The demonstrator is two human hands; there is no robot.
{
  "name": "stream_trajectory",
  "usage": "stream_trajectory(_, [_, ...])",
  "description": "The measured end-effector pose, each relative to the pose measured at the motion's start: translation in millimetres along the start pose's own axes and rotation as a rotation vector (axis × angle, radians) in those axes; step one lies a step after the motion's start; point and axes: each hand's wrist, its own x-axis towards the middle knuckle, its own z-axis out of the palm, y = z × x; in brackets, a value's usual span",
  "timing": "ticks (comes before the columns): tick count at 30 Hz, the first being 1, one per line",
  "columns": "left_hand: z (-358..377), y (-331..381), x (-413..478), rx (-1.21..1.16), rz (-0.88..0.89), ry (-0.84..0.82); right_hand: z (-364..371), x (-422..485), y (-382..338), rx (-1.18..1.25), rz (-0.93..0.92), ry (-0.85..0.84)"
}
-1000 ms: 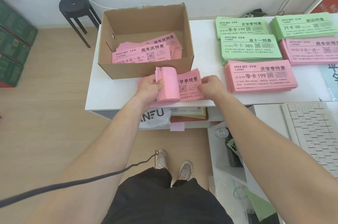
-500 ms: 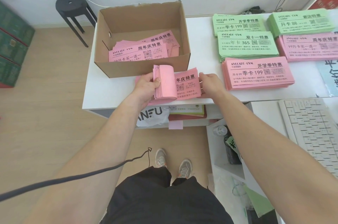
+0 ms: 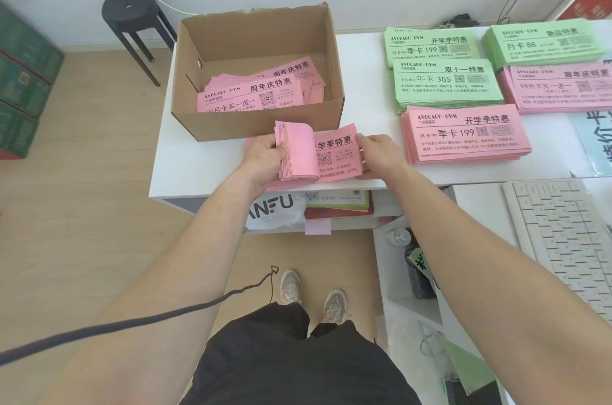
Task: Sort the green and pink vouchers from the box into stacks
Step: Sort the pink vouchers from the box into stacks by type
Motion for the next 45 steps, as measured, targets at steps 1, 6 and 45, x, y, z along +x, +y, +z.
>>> stream_trajectory(1, [-1.0,-0.9,1.4,0.017,0.007,0.012,0.2,0.9,0.5,0.006,0.004,-0.001])
stream_trajectory(6, [-1.0,2.6,-3.4,0.114,0.071,0.143,2.5,0.9,3.7,-0.045,-0.008,0.003])
stream_trajectory(45, [12.8,1.4,-19.5,0.237,0.189,0.082,46.6,-18.9,-20.4,0.299,-0.112,-0.240])
